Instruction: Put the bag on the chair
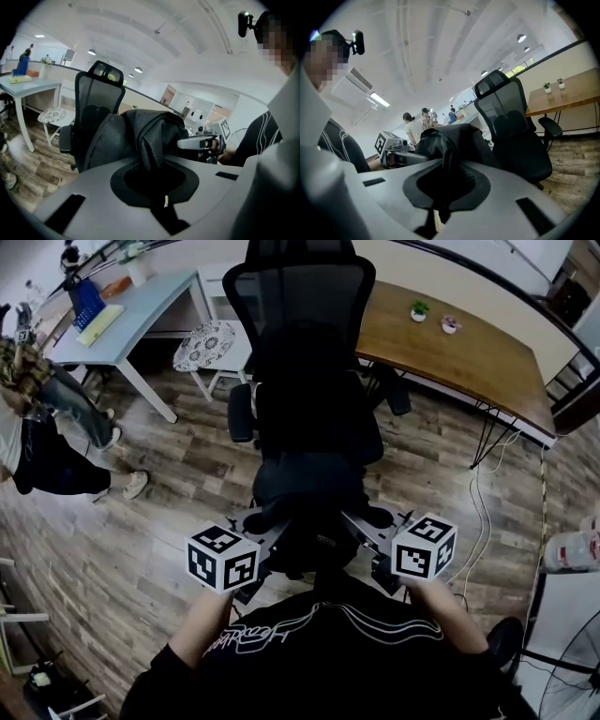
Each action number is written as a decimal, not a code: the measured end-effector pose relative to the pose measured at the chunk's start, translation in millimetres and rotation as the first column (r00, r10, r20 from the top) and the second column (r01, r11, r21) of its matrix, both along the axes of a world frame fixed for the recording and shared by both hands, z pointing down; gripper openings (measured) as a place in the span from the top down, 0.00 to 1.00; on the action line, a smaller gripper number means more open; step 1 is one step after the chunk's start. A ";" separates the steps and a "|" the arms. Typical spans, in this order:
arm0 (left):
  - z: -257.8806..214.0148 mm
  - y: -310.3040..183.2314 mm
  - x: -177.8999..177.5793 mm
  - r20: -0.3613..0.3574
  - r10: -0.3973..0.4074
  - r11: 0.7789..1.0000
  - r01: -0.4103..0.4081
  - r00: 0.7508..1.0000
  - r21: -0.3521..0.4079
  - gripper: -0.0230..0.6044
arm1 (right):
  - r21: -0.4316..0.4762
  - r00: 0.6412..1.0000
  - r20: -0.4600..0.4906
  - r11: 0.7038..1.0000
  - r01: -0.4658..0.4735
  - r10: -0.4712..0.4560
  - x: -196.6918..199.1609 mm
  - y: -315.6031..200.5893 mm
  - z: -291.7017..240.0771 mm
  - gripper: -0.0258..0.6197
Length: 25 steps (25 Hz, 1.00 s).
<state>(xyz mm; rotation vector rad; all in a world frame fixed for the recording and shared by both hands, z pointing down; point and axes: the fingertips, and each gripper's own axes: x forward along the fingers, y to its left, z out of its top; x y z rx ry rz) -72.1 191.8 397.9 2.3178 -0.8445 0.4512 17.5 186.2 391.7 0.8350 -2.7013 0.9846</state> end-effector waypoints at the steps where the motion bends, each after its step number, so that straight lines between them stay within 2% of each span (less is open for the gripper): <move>1: 0.7 -10.9 0.7 0.002 -0.004 1.000 0.004 1.000 -0.003 0.90 | -0.002 1.000 0.002 1.000 0.004 -0.004 0.6 -10.9 0.9 0.95; 11: 8.5 -127.0 18.6 0.006 -0.020 0.999 0.020 1.000 -0.029 0.90 | -0.020 1.000 0.018 1.000 0.021 -0.021 18.3 -126.6 7.9 0.95; 17: 4.5 -187.7 34.3 0.013 -0.026 1.000 0.026 1.000 0.006 0.90 | 0.004 1.000 0.004 1.000 0.015 -0.015 34.6 -186.8 2.5 0.95; 25: -4.3 -247.4 39.7 0.002 -0.047 0.998 0.047 0.999 0.035 0.90 | 0.041 0.998 -0.059 0.999 0.026 -0.024 39.6 -250.3 -7.6 0.95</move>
